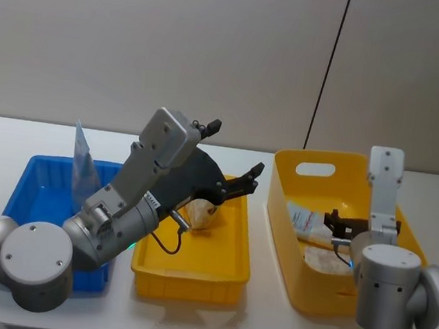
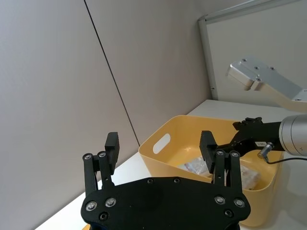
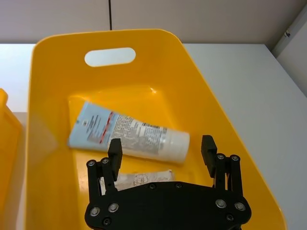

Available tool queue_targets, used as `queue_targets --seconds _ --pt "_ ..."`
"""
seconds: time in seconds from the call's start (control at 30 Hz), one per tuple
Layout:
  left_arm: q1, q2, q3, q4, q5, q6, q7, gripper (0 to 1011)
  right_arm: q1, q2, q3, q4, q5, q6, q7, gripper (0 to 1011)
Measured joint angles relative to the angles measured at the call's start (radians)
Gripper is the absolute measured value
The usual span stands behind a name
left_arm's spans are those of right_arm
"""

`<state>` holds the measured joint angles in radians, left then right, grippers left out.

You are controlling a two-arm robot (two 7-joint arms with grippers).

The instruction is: Bimanual collaborative sorting of washing and personal care products

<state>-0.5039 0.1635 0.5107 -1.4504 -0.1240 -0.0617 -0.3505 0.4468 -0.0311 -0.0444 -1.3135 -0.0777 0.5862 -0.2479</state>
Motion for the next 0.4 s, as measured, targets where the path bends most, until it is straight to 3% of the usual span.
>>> queue_targets --seconds 0.4 --pt "0.0 0.0 0.0 0.0 0.0 0.0 0.0 1001 -0.003 -0.001 -0.006 -0.017 -0.005 -0.022 0.02 1004"
